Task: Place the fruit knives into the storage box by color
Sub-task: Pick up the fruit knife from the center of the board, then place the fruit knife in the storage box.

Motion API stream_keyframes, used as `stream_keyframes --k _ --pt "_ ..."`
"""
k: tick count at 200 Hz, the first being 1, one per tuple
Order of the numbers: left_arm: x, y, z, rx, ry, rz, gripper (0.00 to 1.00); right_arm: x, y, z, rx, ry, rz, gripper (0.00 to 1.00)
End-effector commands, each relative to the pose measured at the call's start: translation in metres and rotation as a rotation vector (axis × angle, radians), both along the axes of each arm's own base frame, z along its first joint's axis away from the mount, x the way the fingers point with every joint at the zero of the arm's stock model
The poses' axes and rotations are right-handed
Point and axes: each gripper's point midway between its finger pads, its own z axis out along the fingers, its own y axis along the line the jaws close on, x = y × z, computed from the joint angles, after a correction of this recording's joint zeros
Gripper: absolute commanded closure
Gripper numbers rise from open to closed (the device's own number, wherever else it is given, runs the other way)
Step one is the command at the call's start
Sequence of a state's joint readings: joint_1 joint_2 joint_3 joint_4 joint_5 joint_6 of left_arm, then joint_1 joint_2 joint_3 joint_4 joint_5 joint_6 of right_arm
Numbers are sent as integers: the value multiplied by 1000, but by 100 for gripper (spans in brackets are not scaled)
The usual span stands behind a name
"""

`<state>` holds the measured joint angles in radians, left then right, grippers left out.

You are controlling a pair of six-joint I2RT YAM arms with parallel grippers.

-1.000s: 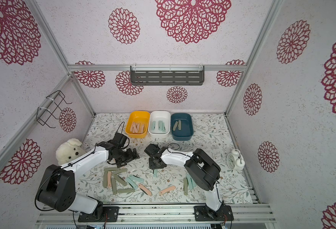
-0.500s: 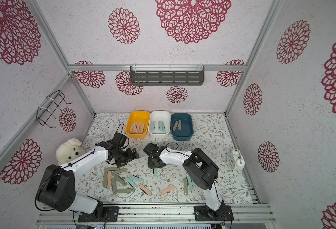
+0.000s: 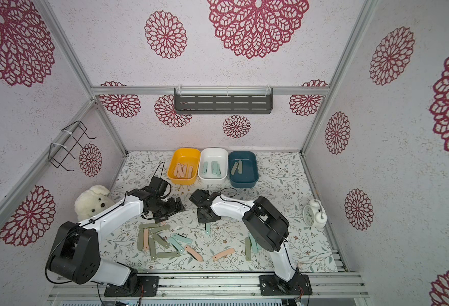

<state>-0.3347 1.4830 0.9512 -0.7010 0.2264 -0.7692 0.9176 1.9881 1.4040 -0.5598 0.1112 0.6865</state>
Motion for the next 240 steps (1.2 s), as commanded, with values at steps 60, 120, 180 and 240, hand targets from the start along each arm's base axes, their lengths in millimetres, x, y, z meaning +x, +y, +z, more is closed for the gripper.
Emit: stream_keyframes --k 60,120,180,240 --pt "27 -4 20 -7 -55 -3 3 83 -20 61 -4 -200 -36 78" --pt "56 -16 34 -29 -90 -23 3 163 -34 107 21 -347 -72 78" --pt "71 -18 32 -32 -72 -19 3 261 -35 123 37 -480 -107 78" --pt "73 -17 20 -15 -32 -14 3 325 -26 94 70 -531 -112 78"
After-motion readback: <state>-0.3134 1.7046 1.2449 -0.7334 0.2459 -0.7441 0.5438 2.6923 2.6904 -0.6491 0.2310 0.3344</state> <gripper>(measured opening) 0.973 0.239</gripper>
